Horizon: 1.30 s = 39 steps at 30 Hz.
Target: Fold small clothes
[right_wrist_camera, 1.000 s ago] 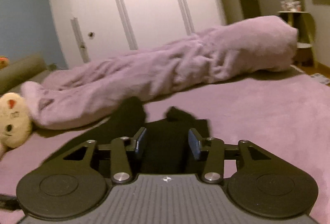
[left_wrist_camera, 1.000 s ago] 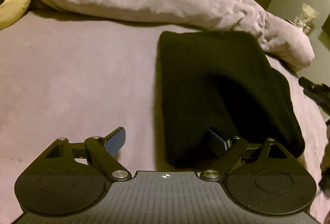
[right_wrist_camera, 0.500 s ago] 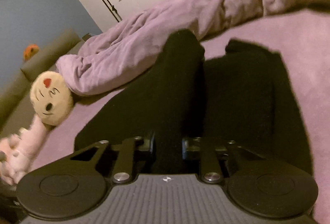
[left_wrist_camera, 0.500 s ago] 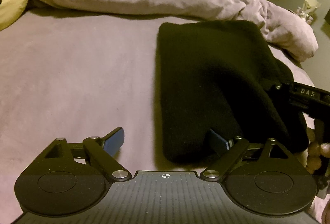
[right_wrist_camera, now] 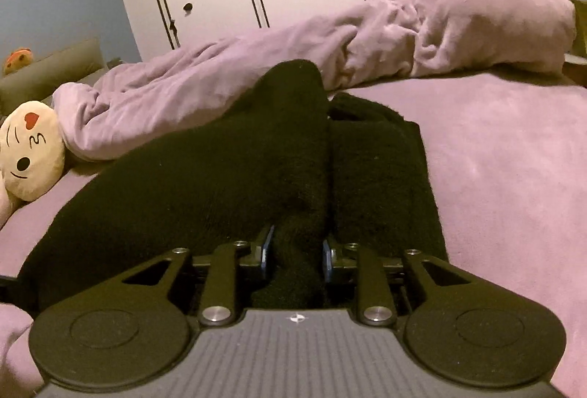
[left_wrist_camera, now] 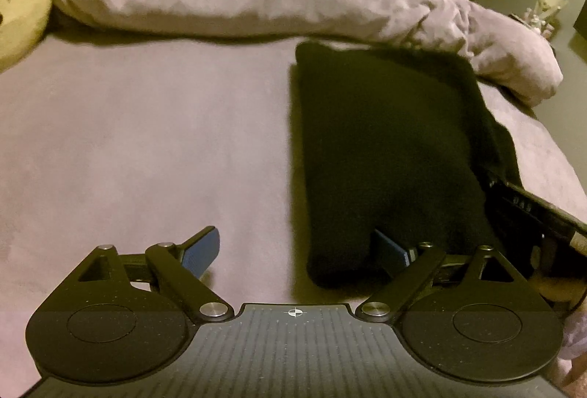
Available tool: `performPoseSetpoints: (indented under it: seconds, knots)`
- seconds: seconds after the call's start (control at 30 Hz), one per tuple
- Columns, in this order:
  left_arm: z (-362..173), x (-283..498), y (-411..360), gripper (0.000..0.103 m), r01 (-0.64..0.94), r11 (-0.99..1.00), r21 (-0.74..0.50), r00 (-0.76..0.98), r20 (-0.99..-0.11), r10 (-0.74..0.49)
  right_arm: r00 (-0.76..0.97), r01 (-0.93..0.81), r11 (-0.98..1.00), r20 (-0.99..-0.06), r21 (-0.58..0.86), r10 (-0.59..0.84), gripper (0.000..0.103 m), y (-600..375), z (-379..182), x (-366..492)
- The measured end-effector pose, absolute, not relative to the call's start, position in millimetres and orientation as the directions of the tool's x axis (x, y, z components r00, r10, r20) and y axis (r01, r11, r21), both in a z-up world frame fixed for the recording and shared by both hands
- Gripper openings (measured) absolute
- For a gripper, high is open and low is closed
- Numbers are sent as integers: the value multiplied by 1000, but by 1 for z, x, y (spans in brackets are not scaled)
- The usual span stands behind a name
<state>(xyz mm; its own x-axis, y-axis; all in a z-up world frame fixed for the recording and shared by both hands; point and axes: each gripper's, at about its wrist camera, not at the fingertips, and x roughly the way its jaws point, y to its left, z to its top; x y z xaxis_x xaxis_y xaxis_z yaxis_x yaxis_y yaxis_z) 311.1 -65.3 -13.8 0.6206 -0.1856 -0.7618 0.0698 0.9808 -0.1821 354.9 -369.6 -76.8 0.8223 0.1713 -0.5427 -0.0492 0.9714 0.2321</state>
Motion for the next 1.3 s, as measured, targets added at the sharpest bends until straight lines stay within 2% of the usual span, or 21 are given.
performPoseSetpoints:
  seconds: [0.23, 0.53, 0.67, 0.7, 0.73, 0.83, 0.9, 0.97, 1.07, 1.23, 1.3]
  knots:
    - [-5, 335, -76, 94, 71, 982, -175, 661, -729, -178, 838, -47, 977, -523, 209, 152, 27, -366, -78, 347]
    - [-46, 364, -112, 103, 154, 985, -75, 629, -762, -156, 838, -57, 977, -522, 206, 159, 28, -366, -80, 350]
    - [-53, 371, -100, 103, 97, 978, -183, 590, -781, -204, 813, -49, 958, -547, 282, 202, 34, -376, -68, 353]
    - [-53, 372, -99, 103, 96, 978, -185, 590, -781, -206, 814, -33, 950, -543, 309, 205, 40, -380, -62, 352]
    - [-52, 371, -101, 103, 107, 979, -172, 597, -777, -201, 824, -17, 945, -532, 325, 198, 42, -383, -55, 350]
    - [-51, 369, -105, 103, 132, 982, -132, 614, -767, -186, 853, 14, 944, -496, 330, 160, 43, -390, -38, 350]
    - [-50, 370, -104, 103, 115, 982, -146, 608, -771, -186, 844, 9, 934, -504, 358, 185, 44, -392, -33, 358]
    - [-51, 371, -103, 103, 101, 981, -164, 602, -776, -191, 809, -3, 919, -540, 393, 233, 45, -391, -38, 364]
    - [-50, 371, -102, 103, 101, 981, -167, 599, -777, -193, 775, -20, 928, -580, 371, 248, 48, -380, -49, 353]
    - [-48, 371, -103, 103, 113, 982, -148, 597, -780, -186, 791, -38, 899, -537, 436, 294, 52, -386, -60, 301]
    - [-47, 371, -104, 103, 105, 984, -144, 596, -783, -178, 781, -56, 894, -539, 444, 316, 59, -387, -60, 289]
